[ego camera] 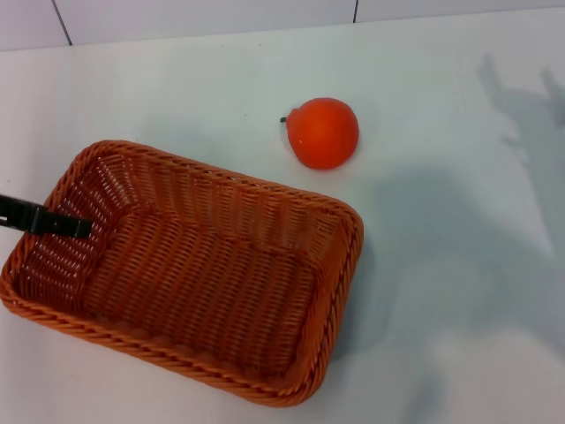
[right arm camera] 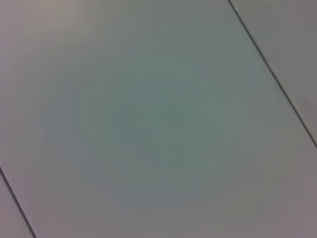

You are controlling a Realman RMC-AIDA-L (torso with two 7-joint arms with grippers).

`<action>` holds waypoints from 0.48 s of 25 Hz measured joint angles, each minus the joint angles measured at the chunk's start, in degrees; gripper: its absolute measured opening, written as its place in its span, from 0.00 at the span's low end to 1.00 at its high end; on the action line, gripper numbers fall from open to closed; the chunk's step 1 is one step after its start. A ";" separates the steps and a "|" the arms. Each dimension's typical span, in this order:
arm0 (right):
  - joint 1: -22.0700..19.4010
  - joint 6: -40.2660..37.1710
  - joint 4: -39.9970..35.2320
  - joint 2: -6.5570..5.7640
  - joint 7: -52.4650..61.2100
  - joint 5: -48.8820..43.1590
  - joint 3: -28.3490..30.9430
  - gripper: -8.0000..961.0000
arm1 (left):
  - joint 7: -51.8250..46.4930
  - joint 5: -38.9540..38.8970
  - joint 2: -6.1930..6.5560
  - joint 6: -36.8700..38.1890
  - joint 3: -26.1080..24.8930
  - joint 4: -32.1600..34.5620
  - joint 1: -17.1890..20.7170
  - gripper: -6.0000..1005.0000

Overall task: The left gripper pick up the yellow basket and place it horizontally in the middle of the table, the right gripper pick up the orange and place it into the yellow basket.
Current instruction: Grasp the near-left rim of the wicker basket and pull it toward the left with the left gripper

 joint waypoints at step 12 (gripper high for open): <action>-0.10 -0.02 0.00 -0.17 0.00 0.00 0.94 0.98 | -1.06 0.43 0.04 0.88 1.26 0.92 -0.04 0.66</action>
